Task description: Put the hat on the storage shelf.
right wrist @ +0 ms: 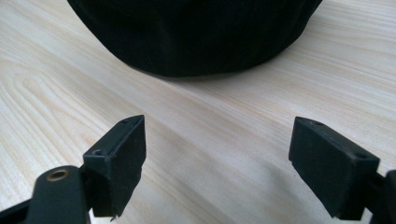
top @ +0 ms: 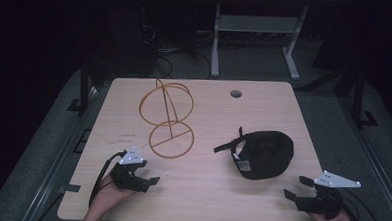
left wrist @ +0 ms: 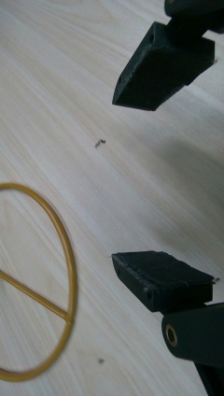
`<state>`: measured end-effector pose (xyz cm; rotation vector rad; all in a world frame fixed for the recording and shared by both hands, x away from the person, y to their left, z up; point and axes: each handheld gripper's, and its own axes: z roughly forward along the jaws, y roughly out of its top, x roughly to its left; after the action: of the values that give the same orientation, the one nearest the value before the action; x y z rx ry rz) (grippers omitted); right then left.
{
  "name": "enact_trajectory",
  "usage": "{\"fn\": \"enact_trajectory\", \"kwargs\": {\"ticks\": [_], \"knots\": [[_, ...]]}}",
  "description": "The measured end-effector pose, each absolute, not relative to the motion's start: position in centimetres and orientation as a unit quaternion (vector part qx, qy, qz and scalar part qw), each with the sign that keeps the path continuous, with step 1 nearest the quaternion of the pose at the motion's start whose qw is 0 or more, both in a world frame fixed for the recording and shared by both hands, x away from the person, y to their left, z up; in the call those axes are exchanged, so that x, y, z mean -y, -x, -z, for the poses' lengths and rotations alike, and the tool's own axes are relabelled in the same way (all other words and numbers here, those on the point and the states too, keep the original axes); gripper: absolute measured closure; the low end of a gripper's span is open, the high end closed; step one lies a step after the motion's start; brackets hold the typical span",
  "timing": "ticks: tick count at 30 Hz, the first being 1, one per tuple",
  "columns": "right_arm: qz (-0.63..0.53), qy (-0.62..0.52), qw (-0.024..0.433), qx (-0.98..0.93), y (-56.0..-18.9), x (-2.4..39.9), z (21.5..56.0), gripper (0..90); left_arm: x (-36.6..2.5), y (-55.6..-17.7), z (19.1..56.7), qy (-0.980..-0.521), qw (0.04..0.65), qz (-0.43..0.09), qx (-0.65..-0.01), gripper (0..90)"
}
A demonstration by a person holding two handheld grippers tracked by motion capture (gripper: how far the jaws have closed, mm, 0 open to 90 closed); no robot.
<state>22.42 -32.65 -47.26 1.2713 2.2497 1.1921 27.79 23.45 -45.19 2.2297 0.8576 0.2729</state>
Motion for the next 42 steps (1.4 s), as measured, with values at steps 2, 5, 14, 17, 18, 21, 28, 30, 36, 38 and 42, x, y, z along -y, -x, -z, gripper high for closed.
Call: {"fn": "enact_trajectory", "kwargs": {"ticks": [2, 5, 14, 17, 18, 21, 28, 30, 36, 38, 42], "knots": [[-0.414, -0.441, 0.148, -0.782, -22.5, 32.7, 47.3, 17.8, -23.0, -27.7, 45.0, -0.867, 0.362, -0.105, -0.325, 18.6], [-0.415, -0.445, 0.146, -0.780, -22.5, 32.8, 47.4, 16.5, -22.1, -27.5, 44.7, -0.871, 0.365, -0.105, -0.312, 18.6], [-0.421, -0.441, 0.149, -0.779, -22.3, 32.4, 46.8, 16.1, -18.6, -27.2, 42.9, -0.882, 0.380, -0.092, -0.263, 18.4], [-0.419, -0.442, 0.145, -0.780, -22.3, 32.6, 46.9, 16.1, -17.3, -27.4, 42.4, -0.887, 0.379, -0.087, -0.248, 18.5], [-0.420, -0.443, 0.144, -0.779, -22.3, 32.6, 46.9, 16.1, -16.9, -27.4, 42.3, -0.889, 0.380, -0.085, -0.242, 18.5], [-0.424, -0.444, 0.144, -0.776, -22.3, 32.9, 46.9, 15.9, -15.5, -27.5, 41.8, -0.893, 0.381, -0.080, -0.226, 18.6], [-0.424, -0.441, 0.139, -0.779, -22.2, 32.9, 47.0, 15.9, -12.6, -28.0, 40.7, -0.900, 0.384, -0.069, -0.195, 19.3], [-0.425, -0.441, 0.138, -0.779, -22.3, 32.9, 47.1, 15.9, -11.9, -28.2, 40.3, -0.902, 0.385, -0.064, -0.186, 19.7], [-0.425, -0.438, 0.135, -0.781, -22.4, 32.9, 47.2, 16.0, -9.3, -28.8, 39.3, -0.906, 0.386, -0.049, -0.166, 20.2], [-0.426, -0.436, 0.135, -0.781, -22.4, 32.8, 47.1, 16.0, -8.5, -29.0, 39.1, -0.907, 0.386, -0.043, -0.161, 20.5], [-0.426, -0.434, 0.135, -0.782, -22.4, 32.8, 47.2, 16.0, -7.1, -29.4, 38.7, -0.907, 0.391, -0.037, -0.150, 21.0]]}}
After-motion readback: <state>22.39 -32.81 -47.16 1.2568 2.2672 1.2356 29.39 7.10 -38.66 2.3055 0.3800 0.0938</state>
